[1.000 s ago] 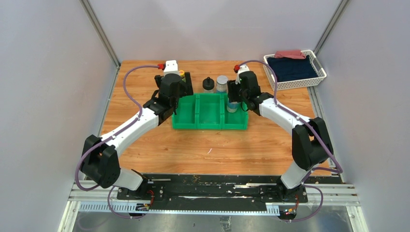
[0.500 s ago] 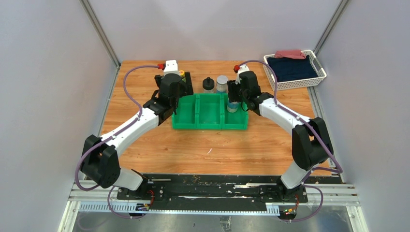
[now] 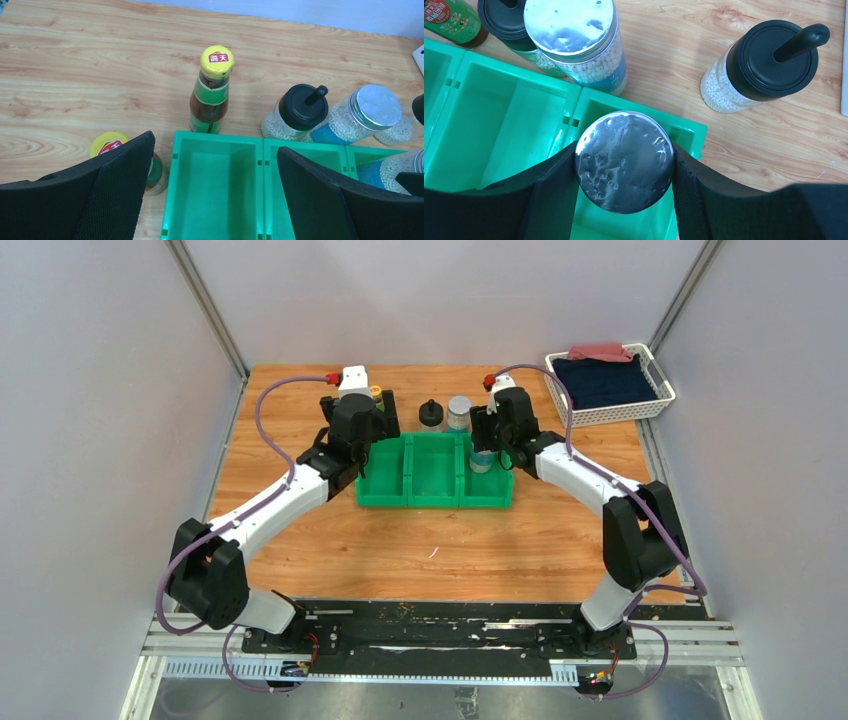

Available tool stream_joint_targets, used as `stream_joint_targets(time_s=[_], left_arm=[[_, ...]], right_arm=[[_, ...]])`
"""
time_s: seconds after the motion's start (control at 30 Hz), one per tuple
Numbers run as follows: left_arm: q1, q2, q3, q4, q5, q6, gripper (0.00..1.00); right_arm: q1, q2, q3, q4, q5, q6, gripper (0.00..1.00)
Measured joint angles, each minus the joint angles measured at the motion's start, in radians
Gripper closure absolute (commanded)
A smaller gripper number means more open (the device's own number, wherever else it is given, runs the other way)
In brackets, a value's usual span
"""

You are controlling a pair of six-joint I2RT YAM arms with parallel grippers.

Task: Organize the condiment bottles
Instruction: Place the bottle in the storage box.

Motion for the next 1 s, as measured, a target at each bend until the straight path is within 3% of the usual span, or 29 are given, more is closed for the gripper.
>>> stream_joint_targets(time_s=[0.23,0.4,0.47,0.6,1.0], left_arm=[[0.000,0.002,-0.001,0.007,0.000,0.000,0.00],[0.000,0.007,-0.001,0.007,0.000,0.000,0.00],[0.000,0.008,-0.001,0.007,0.000,0.000,0.00],[0.000,0.008,-0.001,0.007,0.000,0.000,0.00],[0.000,0.008,-0.001,0.007,0.001,0.000,0.00]], right_arm=[[0.000,0.002,0.000,0.003,0.000,0.000,0.97],[-0.001,0.004,0.000,0.006,0.000,0.000,0.41],[-0.001,0.004,0.000,0.006,0.000,0.000,0.28],[-0.002,0.004,0.000,0.010,0.001,-0.003,0.12],[-0.002,0.003,0.000,0.018,0.000,-0.006,0.07]])
